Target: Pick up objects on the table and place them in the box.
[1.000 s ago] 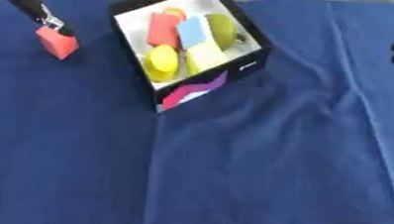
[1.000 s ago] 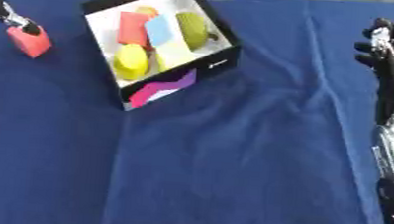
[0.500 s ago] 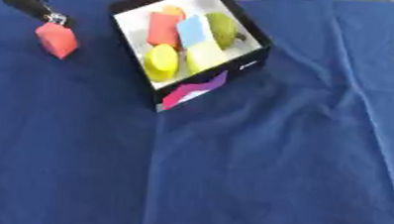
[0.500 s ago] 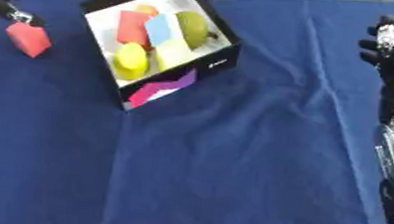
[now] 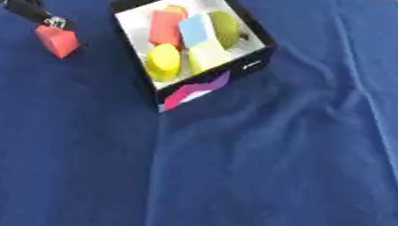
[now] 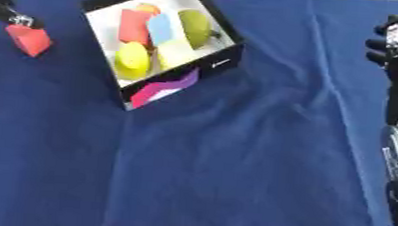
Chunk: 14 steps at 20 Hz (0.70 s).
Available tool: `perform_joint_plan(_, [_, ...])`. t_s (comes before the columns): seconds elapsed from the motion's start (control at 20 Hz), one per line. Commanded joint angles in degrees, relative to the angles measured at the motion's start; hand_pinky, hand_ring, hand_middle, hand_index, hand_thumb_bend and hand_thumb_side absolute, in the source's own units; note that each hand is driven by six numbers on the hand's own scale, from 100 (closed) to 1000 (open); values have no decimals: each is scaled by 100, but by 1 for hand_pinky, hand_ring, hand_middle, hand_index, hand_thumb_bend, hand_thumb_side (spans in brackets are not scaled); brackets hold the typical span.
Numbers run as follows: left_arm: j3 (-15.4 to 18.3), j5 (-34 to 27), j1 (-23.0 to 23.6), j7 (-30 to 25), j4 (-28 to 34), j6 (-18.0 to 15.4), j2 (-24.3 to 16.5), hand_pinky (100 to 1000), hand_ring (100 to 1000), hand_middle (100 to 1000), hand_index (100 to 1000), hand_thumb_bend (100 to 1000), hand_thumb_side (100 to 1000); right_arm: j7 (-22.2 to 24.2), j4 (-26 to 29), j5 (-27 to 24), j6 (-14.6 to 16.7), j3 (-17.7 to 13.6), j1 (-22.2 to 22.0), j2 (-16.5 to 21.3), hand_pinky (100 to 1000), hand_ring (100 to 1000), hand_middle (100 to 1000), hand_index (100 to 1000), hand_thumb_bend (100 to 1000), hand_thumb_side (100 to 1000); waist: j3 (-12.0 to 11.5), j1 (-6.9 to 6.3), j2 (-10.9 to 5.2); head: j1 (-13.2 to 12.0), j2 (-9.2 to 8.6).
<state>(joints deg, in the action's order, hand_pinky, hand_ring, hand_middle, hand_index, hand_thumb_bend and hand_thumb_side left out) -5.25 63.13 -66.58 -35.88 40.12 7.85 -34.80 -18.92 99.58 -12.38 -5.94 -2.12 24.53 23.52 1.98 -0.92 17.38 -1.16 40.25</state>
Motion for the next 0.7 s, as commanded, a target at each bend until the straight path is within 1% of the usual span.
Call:
perform_joint_plan(0.05, [93, 87, -92, 59, -5, 115, -91, 939, 910, 790, 881, 626, 769, -21, 117, -34, -3, -31, 83, 83, 771, 735, 720, 815, 100, 675, 7, 12, -26, -43, 23])
perform_joint_plan(0.25, [91, 158, -74, 70, -44, 149, -58, 929, 898, 770, 861, 618, 752, -19, 119, -46, -1, -17, 102, 70, 771, 734, 719, 815, 100, 677, 24, 9, -24, -104, 12])
perform_joint_plan(0.5, [99, 200, -35, 76, -102, 169, 1, 915, 881, 749, 841, 584, 725, -20, 123, -63, 1, 1, 140, 39, 771, 733, 718, 815, 100, 674, 59, 13, -5, -149, -3])
perform_joint_plan(0.7, [126, 268, -33, 95, -163, 222, 37, 907, 868, 729, 803, 533, 703, -16, 124, -69, 0, 12, 158, 27, 771, 733, 718, 815, 100, 676, 77, 13, 12, -163, -4])
